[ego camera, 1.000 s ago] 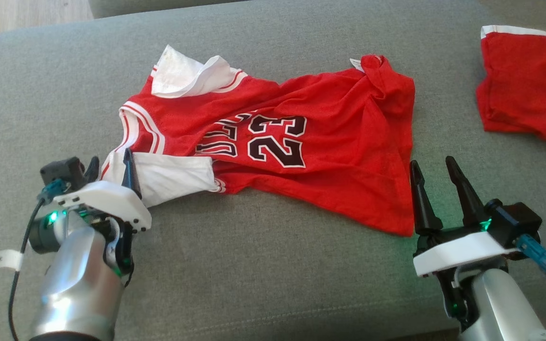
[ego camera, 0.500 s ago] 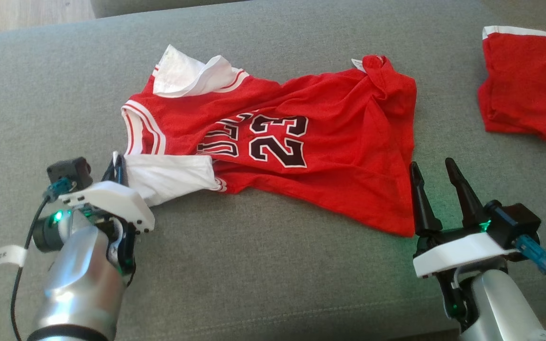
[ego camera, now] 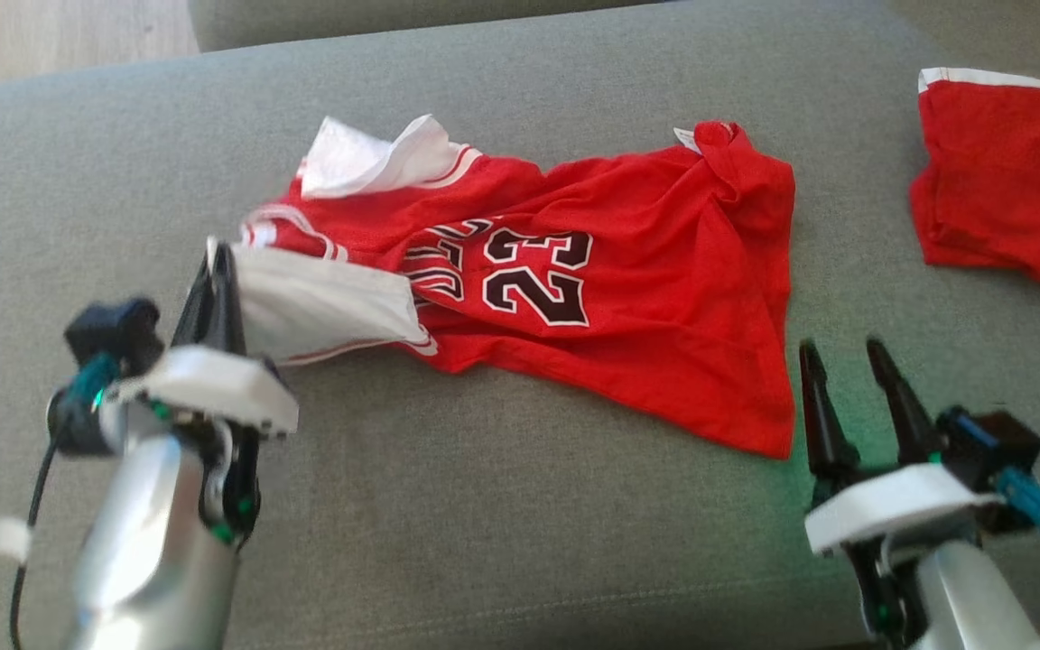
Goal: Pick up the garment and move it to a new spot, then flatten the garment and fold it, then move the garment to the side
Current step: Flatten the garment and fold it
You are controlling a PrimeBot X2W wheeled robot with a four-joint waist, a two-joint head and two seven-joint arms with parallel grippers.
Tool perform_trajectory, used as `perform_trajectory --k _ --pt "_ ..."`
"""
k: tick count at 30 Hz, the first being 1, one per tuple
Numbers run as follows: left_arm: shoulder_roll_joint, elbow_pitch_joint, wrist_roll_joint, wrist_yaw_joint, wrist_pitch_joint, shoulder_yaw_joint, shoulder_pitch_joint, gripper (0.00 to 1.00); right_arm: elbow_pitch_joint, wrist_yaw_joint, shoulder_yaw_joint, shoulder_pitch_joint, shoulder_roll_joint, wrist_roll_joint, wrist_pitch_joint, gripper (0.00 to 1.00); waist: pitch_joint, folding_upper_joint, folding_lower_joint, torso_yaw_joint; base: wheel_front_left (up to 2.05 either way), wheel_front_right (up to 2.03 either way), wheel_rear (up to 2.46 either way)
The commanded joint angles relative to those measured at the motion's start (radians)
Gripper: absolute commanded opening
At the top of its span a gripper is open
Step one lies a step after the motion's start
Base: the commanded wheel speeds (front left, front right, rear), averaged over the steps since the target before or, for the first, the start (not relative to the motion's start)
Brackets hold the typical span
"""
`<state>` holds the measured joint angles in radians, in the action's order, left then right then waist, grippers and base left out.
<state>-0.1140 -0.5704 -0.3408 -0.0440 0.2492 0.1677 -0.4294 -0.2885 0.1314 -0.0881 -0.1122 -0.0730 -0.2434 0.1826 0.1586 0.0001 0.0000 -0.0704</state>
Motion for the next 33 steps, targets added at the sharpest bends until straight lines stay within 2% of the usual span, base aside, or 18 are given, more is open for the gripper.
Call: perform_trajectory --k 1,4,9,24,25,26,33 --pt "-0.032 0.078 0.015 -0.003 0.012 -0.047 0.013 0.00 0.016 -0.001 -0.013 0.022 0.005 -0.016 -0.017 1.00 -0.004 -0.0001 0.0000 0.001 0.00 0.00 0.00" --pt "-0.028 0.195 0.035 0.001 0.012 -0.063 0.096 0.00 -0.002 -0.001 0.000 0.063 0.010 -0.048 -0.067 1.00 -0.005 -0.0001 0.0000 0.004 0.00 0.00 0.00" --pt "-0.017 0.276 0.047 0.001 0.012 -0.077 0.162 0.00 -0.028 -0.001 0.004 0.078 0.017 -0.093 -0.126 1.00 -0.004 -0.0001 0.0000 0.008 0.00 0.00 0.00" --pt "0.012 0.283 0.073 0.041 0.013 -0.054 0.189 0.00 -0.112 -0.001 -0.057 0.035 0.022 -0.225 -0.230 1.00 -0.007 -0.0001 0.0000 0.044 0.00 0.00 0.00" --pt "0.013 0.282 0.074 0.043 0.013 -0.053 0.189 0.00 -0.117 -0.001 -0.062 0.033 0.022 -0.236 -0.238 0.47 -0.007 -0.0001 0.0000 0.047 0.00 0.00 0.00" --pt "0.014 0.281 0.075 0.045 0.013 -0.053 0.189 0.00 -0.120 -0.001 -0.065 0.031 0.022 -0.244 -0.241 0.00 -0.007 -0.0001 0.0000 0.049 0.00 0.00 0.00" --pt "0.016 0.280 0.091 0.056 0.013 -0.063 0.191 0.00 -0.113 -0.001 -0.029 -0.003 0.019 -0.234 -0.187 0.00 -0.008 -0.0001 0.0000 0.056 0.00 0.00 0.00"
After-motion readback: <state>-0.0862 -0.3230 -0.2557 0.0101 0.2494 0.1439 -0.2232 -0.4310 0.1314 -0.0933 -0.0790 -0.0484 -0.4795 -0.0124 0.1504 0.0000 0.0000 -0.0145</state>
